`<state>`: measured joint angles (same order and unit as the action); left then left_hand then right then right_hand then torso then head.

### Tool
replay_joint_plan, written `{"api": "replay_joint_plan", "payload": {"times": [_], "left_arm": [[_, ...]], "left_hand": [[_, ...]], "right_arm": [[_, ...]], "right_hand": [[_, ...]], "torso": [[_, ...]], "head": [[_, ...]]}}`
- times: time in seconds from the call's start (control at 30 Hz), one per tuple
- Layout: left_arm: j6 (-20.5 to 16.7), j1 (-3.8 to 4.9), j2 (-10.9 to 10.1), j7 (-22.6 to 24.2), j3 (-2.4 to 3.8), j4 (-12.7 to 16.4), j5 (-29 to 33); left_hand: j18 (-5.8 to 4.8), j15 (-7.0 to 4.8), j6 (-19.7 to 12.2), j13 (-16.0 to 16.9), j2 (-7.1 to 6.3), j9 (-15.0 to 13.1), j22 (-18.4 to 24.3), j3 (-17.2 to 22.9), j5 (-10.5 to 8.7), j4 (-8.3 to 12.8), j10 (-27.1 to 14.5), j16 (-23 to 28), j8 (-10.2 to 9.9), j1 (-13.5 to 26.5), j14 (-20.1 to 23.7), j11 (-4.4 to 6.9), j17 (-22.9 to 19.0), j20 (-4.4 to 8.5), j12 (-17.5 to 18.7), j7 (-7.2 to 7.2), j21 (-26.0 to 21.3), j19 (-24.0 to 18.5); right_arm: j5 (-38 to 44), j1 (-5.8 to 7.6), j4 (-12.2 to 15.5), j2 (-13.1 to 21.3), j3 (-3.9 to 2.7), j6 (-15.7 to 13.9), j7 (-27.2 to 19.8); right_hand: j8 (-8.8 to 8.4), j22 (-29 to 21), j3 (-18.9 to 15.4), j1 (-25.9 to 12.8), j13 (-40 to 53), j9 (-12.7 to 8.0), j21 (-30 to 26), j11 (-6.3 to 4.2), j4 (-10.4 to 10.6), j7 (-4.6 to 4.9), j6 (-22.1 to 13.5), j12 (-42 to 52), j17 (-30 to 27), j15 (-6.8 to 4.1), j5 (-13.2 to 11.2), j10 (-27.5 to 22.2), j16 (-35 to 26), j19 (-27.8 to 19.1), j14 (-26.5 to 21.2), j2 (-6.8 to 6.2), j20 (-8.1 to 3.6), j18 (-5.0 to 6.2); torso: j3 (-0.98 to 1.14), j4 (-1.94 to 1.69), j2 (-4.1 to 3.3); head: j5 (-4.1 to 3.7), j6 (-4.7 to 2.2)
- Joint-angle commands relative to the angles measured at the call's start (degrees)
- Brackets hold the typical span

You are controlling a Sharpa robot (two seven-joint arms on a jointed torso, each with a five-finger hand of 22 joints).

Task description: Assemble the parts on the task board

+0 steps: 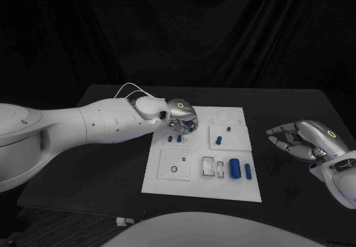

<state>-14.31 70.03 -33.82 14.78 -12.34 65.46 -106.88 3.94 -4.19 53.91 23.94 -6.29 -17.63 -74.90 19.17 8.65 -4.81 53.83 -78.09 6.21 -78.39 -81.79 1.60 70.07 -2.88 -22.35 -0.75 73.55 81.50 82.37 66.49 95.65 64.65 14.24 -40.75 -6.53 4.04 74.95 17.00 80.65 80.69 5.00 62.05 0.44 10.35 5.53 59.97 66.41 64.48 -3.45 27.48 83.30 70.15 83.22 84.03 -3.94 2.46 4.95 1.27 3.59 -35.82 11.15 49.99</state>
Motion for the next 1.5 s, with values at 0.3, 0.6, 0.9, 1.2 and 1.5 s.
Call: {"api": "replay_joint_plan", "payload": {"times": [0.3,0.6,0.9,1.2,1.5], "left_arm": [[-0.21,-0.5,0.36,0.67,0.05,-0.08,-0.08],[-4.17,-0.62,-0.25,1.68,0.05,0.32,-0.08],[-7.25,-0.52,-3.28,1.15,0.06,2.61,-0.07],[-7.08,0.98,-8.16,-0.55,0.06,6.5,-0.07],[-5.25,1.45,-10.75,-1.18,0.04,8.67,-0.07]], "left_hand": [[-0.21,-0.26,3.55,-1.23,1.44,-0.46,-10.14,1.47,0.52,0.83,3.13,0.46,1.6,-0.92,0.08,0.32,-0.72,0.33,1.11,0.99,-0.26,-0.2],[-0.38,-0.3,8.77,-3.21,2.36,-1.29,-10.36,1.6,1.53,2.06,8.48,0.6,3.54,-1.72,-0.37,0.34,-1.34,0.31,2.69,1.75,0.45,0.45],[-0.54,-0.19,10.6,-6.33,1.99,-1.24,-10.57,1.79,3.09,2.75,11.82,0.97,3.08,-1.77,-0.95,-0.26,-1.99,0.29,6.27,2.71,1.07,1.11],[-0.59,-0.19,11.02,-8.27,1.95,-1.04,-10.64,2.1,2.6,2.71,12.91,1.23,2.52,-1.45,-1.17,-0.28,-2.35,0.27,8.54,2.66,1.23,1.36],[-0.53,-0.2,11.06,-9.14,1.85,-0.91,-10.57,2.2,1.98,2.65,13.2,1.53,2.19,-1.25,-1.1,-0.2,-2.77,0.28,9.58,2.54,0.93,1.27]], "right_arm": [[0.12,-0.2,-0.16,-0.02,-0.03,0.25,0.56],[0.12,-0.22,-0.1,0.08,-0.03,0.29,0.63],[0.12,-0.23,-0.08,0.25,-0.03,0.48,0.85],[0.12,-0.24,-0.18,0.37,-0.02,0.67,1.2],[0.11,-0.44,-0.37,0.18,-0.02,1.03,1.39]], "right_hand": [[0.14,8.29,0.35,-0.34,-12.42,-0.01,-0.28,-0.2,0.09,-0.03,0.12,-0.15,-0.1,-0.32,0.28,-0.2,-0.37,-0.22,1.81,-0.29,-0.06,0.14],[0.15,8.27,0.39,-0.33,-12.46,0.0,-0.37,-0.21,0.06,-0.05,0.15,-0.21,-0.11,-0.33,0.28,-0.21,-0.37,-0.25,1.82,-0.29,-0.07,0.16],[0.15,8.27,0.39,-0.33,-12.46,0.0,-0.37,-0.21,0.06,-0.05,0.15,-0.21,-0.11,-0.33,0.28,-0.21,-0.37,-0.25,1.82,-0.29,-0.07,0.16],[0.15,8.26,0.42,-0.32,-12.57,0.0,-0.41,-0.23,0.0,-0.06,0.16,-0.34,-0.2,-0.35,0.25,-0.24,-0.43,-0.25,1.81,-0.33,-0.08,0.17],[0.15,8.24,0.44,-0.35,-12.67,0.0,-0.5,-0.23,-0.02,-0.05,0.17,-0.46,-0.31,-0.36,0.2,-0.28,-0.52,-0.28,1.79,-0.35,-0.09,0.19]], "torso": [[0.0,-0.03,-0.05],[0.01,-0.14,-0.06],[-0.03,-0.07,-0.01],[-0.05,-0.16,0.02],[0.07,-0.29,0.15]], "head": [[0.01,0.01],[-0.03,0.01],[0.12,0.01],[0.57,0.01],[0.79,0.01]]}}
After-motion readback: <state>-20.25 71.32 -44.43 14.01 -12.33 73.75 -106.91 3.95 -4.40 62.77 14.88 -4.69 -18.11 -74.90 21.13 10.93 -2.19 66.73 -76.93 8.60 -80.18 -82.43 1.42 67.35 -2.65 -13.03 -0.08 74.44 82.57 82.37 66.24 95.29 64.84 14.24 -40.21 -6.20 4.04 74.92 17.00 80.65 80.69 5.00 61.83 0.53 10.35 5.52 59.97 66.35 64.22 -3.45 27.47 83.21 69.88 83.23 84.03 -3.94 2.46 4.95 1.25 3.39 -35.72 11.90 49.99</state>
